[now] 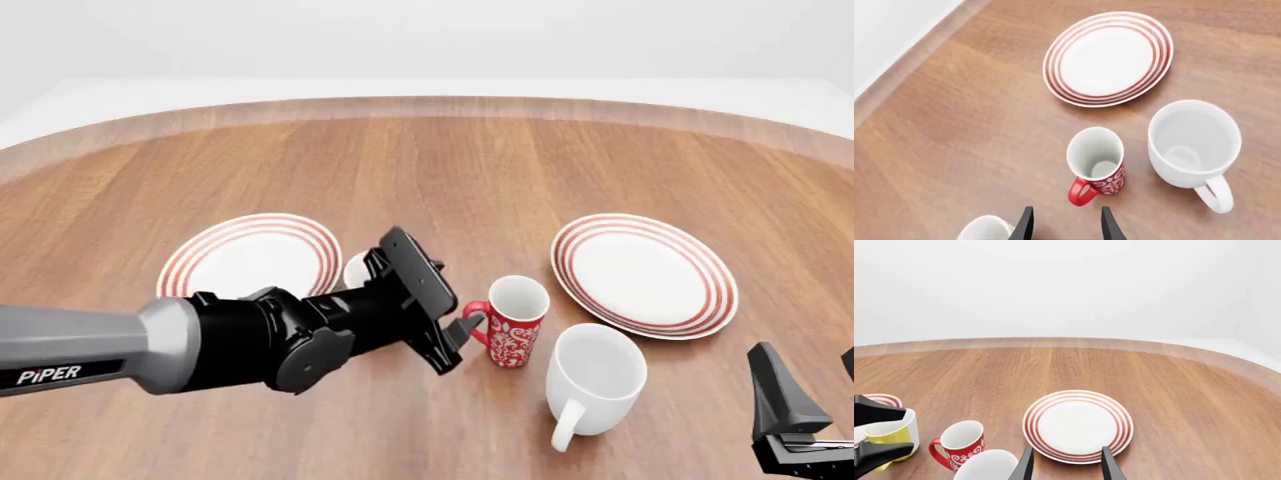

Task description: Put the red mug on the left plate.

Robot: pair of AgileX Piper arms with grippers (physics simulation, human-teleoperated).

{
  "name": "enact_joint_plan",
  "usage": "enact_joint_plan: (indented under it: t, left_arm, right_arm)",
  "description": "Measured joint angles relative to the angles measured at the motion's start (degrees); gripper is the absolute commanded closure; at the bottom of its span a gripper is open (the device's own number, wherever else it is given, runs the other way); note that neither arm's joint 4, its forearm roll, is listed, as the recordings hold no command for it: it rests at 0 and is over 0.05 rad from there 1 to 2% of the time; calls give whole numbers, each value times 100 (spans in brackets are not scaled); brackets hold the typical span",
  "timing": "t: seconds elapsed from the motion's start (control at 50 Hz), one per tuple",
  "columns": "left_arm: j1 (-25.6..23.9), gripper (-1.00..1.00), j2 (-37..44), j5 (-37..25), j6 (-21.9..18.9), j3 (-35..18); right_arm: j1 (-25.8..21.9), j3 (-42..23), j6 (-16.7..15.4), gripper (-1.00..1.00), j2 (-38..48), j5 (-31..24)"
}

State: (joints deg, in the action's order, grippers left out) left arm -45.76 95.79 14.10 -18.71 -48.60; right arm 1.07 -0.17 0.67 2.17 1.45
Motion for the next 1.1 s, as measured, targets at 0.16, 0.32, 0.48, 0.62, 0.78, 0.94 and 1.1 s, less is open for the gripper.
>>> enact_joint_plan:
  t: [0.16,0.32,0.48,0.62,0.78,0.94,1.1]
  left_arm:
    - [35,-100,163,180,34,52]
    - [87,-100,326,322,47,59]
    - [184,-100,524,426,32,2]
    - [232,-100,685,538,30,-18]
    - [257,-100,844,661,43,-44]
    - [251,-100,943,759,81,-59]
    - [211,-100,997,838,130,-65]
  right_arm:
    - [0,0,0,-100,0,0]
    - [0,0,0,-100,0,0]
    - [0,0,0,-100,0,0]
    - [0,0,0,-100,0,0]
    - [0,0,0,-100,0,0]
    - [0,0,0,-100,0,0]
    - [0,0,0,-100,0,0]
